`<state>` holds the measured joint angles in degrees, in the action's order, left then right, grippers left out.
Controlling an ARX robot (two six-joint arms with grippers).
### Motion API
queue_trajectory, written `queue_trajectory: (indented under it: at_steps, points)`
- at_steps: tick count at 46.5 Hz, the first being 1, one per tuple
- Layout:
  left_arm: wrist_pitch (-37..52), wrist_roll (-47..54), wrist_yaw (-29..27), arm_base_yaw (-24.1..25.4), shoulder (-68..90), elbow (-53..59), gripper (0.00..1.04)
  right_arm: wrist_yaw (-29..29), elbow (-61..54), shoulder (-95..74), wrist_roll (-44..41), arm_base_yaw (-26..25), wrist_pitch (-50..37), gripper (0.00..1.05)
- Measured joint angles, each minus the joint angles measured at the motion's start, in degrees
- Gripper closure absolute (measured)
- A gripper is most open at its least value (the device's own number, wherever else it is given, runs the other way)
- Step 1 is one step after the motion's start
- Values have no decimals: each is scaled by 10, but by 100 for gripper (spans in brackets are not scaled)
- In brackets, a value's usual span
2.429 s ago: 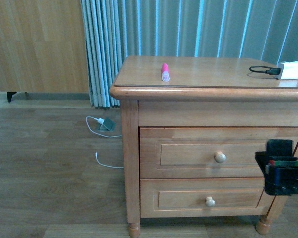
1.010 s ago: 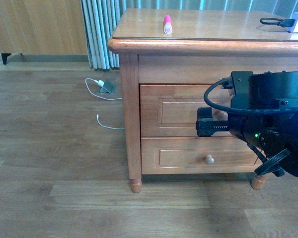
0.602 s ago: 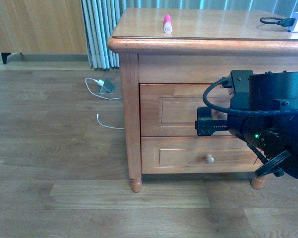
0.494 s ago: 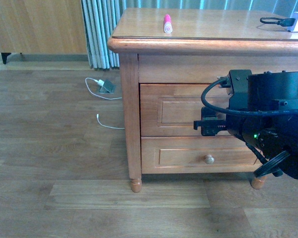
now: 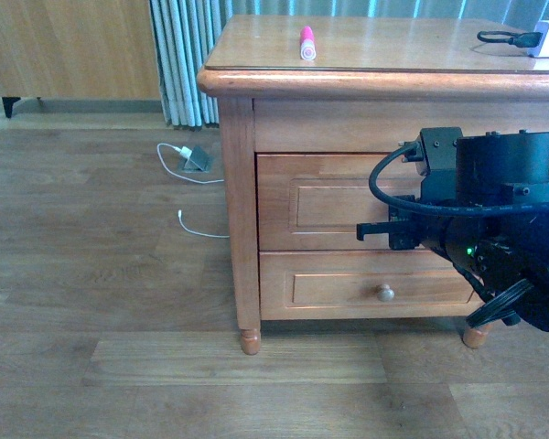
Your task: Place pink marker in drawer with both arms
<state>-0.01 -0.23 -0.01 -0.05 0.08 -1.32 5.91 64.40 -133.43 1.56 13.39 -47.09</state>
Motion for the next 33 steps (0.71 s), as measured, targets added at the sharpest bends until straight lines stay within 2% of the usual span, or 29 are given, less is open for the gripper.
queue_trajectory:
  at_steps: [18, 33]
  points:
    - [0, 0, 0, 0, 0, 0, 6, 0, -15, 6, 4, 0, 2, 82]
    - [0, 0, 0, 0, 0, 0, 6, -2, -95, 51, 28, 4, -8, 82]
